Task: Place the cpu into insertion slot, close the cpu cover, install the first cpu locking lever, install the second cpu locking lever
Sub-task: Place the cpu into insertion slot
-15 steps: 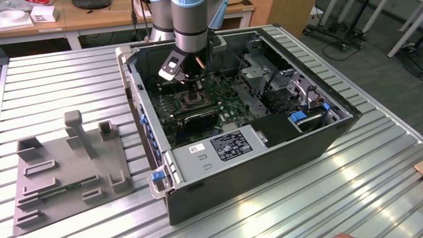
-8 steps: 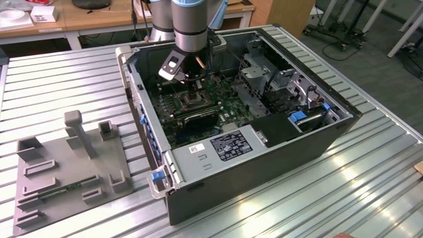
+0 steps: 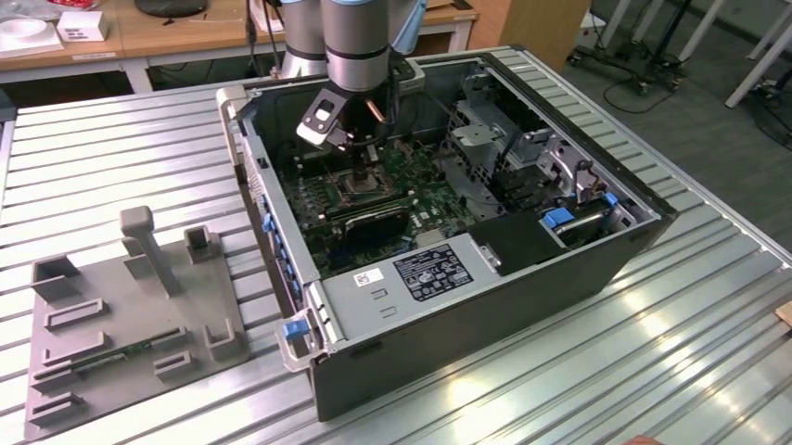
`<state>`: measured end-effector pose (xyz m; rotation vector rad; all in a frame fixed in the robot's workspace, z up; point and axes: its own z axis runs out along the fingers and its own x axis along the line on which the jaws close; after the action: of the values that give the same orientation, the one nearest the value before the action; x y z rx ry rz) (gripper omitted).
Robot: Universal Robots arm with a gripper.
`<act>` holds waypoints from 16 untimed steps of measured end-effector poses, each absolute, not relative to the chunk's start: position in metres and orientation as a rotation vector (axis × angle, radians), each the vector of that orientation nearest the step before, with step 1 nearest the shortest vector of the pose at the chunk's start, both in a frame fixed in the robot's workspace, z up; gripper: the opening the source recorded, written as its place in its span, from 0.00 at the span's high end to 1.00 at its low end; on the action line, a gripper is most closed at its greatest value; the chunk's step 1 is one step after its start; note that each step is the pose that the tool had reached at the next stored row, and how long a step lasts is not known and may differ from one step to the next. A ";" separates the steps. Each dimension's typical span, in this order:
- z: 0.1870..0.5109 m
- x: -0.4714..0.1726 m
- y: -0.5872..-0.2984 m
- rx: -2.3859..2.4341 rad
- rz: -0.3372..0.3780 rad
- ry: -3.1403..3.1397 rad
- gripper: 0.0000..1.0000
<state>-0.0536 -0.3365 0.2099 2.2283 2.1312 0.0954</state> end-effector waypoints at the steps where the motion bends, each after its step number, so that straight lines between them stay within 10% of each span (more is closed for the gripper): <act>1: 0.211 -0.054 -0.337 2.228 0.095 2.131 0.90; 16: 0.234 -0.054 -0.337 2.227 0.093 2.130 0.90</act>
<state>-0.0536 -0.3365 0.2345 2.2269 2.1305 0.0929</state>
